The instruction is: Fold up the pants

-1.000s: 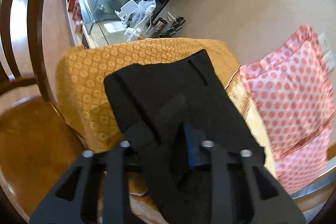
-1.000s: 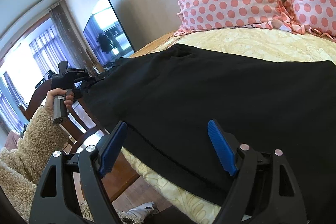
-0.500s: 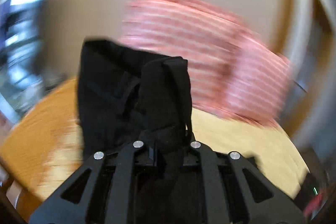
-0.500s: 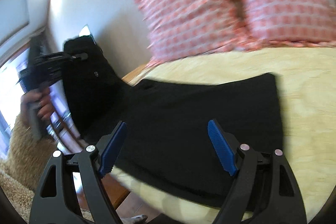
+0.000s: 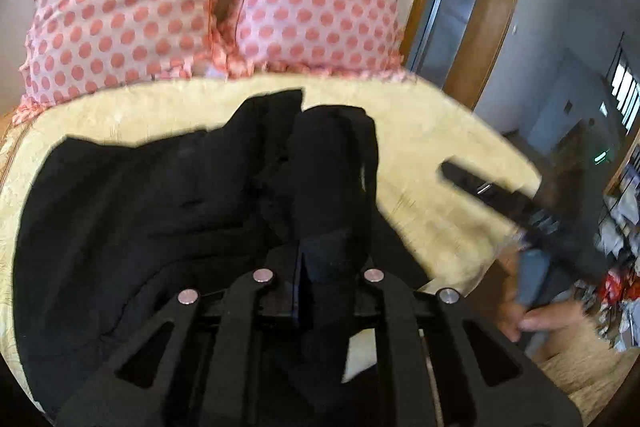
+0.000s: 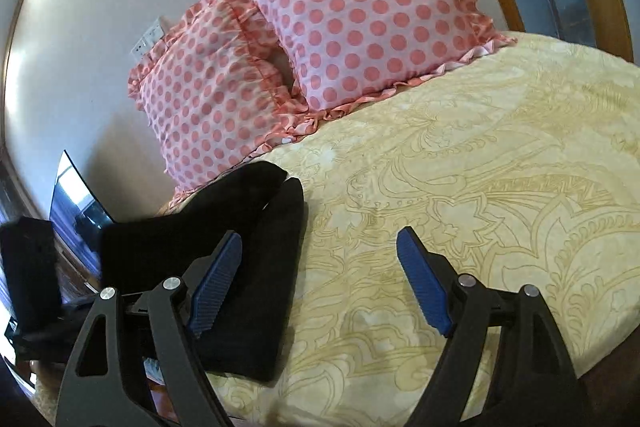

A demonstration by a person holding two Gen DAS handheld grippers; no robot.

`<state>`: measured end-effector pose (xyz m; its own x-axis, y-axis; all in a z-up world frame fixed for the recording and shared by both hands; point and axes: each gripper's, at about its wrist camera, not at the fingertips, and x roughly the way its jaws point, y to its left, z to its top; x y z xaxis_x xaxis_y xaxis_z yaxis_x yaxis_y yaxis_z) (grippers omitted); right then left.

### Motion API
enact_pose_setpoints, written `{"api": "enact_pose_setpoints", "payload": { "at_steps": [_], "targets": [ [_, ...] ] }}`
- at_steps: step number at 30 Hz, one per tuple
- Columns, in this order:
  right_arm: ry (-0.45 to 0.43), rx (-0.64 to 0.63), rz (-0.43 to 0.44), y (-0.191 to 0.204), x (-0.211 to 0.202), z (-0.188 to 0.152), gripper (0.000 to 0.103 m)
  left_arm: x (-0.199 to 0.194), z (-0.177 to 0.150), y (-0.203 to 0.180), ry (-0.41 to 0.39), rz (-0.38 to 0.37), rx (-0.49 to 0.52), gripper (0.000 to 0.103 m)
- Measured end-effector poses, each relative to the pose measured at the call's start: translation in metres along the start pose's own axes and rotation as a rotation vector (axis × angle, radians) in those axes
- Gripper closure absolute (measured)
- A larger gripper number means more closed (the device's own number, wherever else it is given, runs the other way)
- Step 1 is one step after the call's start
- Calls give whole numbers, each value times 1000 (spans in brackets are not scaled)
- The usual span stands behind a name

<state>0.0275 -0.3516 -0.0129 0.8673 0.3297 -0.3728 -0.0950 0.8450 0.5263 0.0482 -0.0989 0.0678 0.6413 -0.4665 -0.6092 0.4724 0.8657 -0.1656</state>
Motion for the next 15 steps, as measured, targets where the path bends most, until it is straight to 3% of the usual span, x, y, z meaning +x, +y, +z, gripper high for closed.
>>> {"api": "enact_pose_setpoints", "payload": {
  "at_steps": [2, 4, 6, 7, 9, 11, 12, 15],
  "targets": [
    [-3, -6, 7, 3, 4, 0, 21, -4, -6, -17, -21, 6, 35, 91],
    [2, -13, 14, 5, 3, -3, 21, 13, -15, -32, 17, 12, 83, 89],
    [11, -16, 19, 7, 5, -3, 21, 36, -29, -38, 88, 75, 160, 82],
    [13, -19, 24, 9, 5, -3, 21, 35, -37, -45, 85, 91, 184, 81],
    [2, -34, 29, 12, 0, -2, 21, 20, -45, -56, 35, 121, 259, 66],
    [-17, -46, 46, 14, -5, 3, 21, 0, -53, -61, -24, 49, 329, 23],
    [-17, -46, 73, 15, -6, 7, 21, -18, -60, -62, -81, 15, 367, 18],
    [3, -69, 161, 26, -5, 14, 22, -46, -70, -54, -133, 9, 366, 17]
  ]
}}
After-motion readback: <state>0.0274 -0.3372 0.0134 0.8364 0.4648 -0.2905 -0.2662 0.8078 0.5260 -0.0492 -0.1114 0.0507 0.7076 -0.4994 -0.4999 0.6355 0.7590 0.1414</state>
